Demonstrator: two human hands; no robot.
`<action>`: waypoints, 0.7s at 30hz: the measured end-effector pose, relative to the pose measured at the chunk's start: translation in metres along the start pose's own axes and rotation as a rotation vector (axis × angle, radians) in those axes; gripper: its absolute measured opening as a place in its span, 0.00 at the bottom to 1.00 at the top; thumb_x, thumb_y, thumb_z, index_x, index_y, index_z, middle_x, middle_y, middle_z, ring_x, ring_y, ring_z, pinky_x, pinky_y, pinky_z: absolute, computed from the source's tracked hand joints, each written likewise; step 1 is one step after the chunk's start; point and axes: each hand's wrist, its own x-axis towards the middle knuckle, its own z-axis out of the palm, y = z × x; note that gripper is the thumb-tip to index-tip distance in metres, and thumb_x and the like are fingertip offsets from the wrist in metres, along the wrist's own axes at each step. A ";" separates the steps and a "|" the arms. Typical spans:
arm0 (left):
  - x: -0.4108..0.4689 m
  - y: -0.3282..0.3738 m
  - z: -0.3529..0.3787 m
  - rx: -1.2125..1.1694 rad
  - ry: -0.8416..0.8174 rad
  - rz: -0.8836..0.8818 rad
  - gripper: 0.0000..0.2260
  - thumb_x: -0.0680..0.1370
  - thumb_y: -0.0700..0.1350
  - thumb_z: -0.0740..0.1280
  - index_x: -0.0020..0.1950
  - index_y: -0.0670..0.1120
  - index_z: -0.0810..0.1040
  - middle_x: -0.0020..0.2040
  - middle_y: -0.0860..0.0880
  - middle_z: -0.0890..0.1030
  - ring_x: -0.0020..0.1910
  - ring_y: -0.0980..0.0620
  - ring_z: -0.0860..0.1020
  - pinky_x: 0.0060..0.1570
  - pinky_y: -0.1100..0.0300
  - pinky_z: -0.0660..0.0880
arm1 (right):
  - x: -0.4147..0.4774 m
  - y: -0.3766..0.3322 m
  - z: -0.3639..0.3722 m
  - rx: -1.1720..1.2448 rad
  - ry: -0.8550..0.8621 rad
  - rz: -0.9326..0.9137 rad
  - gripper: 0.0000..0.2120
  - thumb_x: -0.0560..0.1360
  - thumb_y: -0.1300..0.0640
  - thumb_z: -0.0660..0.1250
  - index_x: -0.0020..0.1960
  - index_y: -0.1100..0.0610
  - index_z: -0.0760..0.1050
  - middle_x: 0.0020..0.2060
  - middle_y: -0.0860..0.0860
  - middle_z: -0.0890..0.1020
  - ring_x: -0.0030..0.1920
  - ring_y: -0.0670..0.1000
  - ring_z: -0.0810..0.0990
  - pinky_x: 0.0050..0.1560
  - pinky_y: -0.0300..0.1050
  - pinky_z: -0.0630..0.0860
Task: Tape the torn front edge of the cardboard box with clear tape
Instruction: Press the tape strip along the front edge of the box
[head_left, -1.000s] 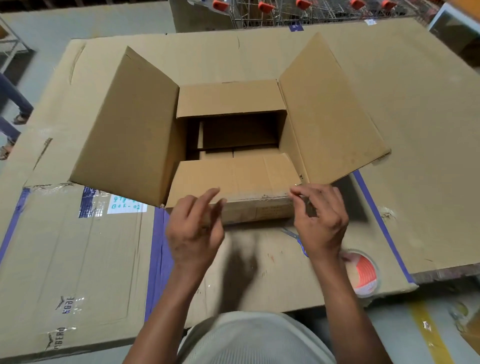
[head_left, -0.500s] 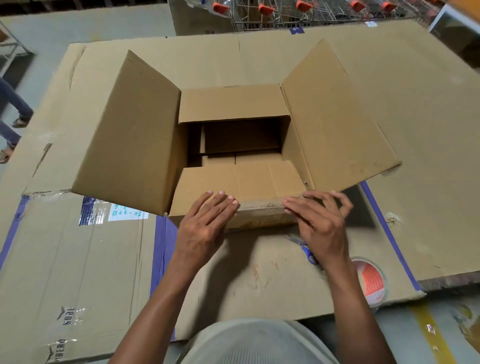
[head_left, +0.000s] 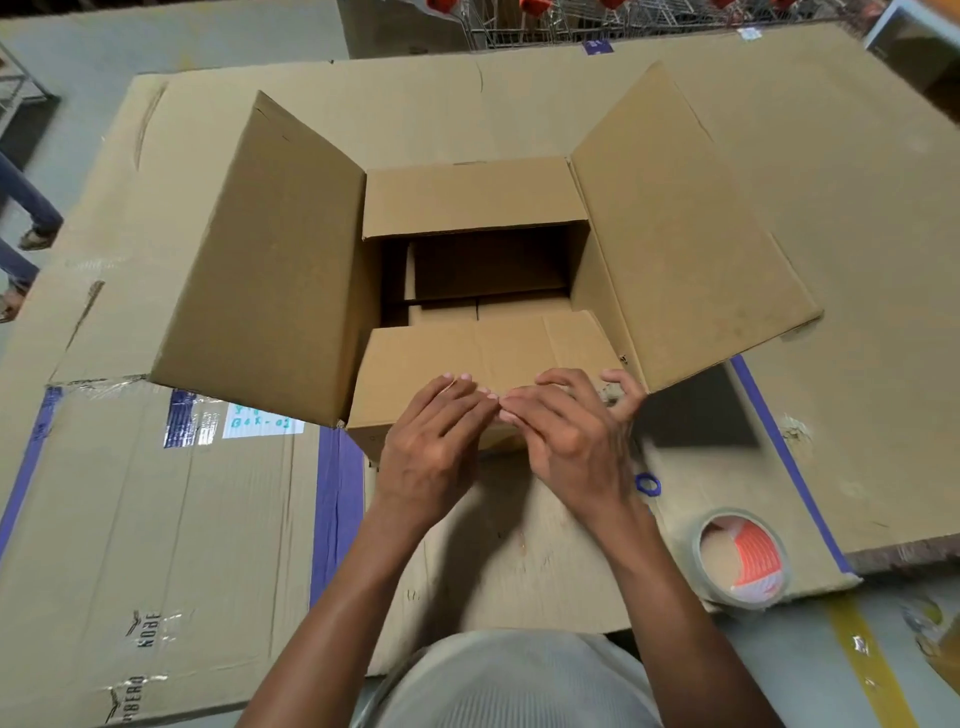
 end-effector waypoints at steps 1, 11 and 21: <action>-0.003 -0.004 0.000 -0.013 0.012 -0.017 0.09 0.77 0.34 0.72 0.57 0.40 0.86 0.56 0.44 0.87 0.59 0.44 0.84 0.63 0.46 0.78 | -0.003 0.009 -0.002 -0.002 0.000 0.026 0.05 0.79 0.47 0.72 0.48 0.45 0.86 0.47 0.39 0.86 0.54 0.47 0.83 0.60 0.60 0.62; -0.022 -0.029 -0.036 0.145 0.061 -0.064 0.11 0.77 0.37 0.74 0.57 0.49 0.87 0.59 0.55 0.86 0.63 0.48 0.82 0.64 0.42 0.72 | -0.027 0.065 -0.046 -0.244 0.052 0.225 0.11 0.79 0.57 0.70 0.55 0.42 0.86 0.50 0.37 0.87 0.63 0.53 0.77 0.60 0.61 0.60; 0.000 -0.004 -0.024 0.087 0.017 -0.030 0.07 0.77 0.41 0.74 0.53 0.49 0.88 0.55 0.54 0.87 0.64 0.47 0.81 0.63 0.41 0.71 | -0.012 0.031 -0.016 -0.074 -0.006 0.058 0.10 0.75 0.52 0.76 0.55 0.42 0.85 0.52 0.36 0.86 0.65 0.52 0.77 0.59 0.65 0.62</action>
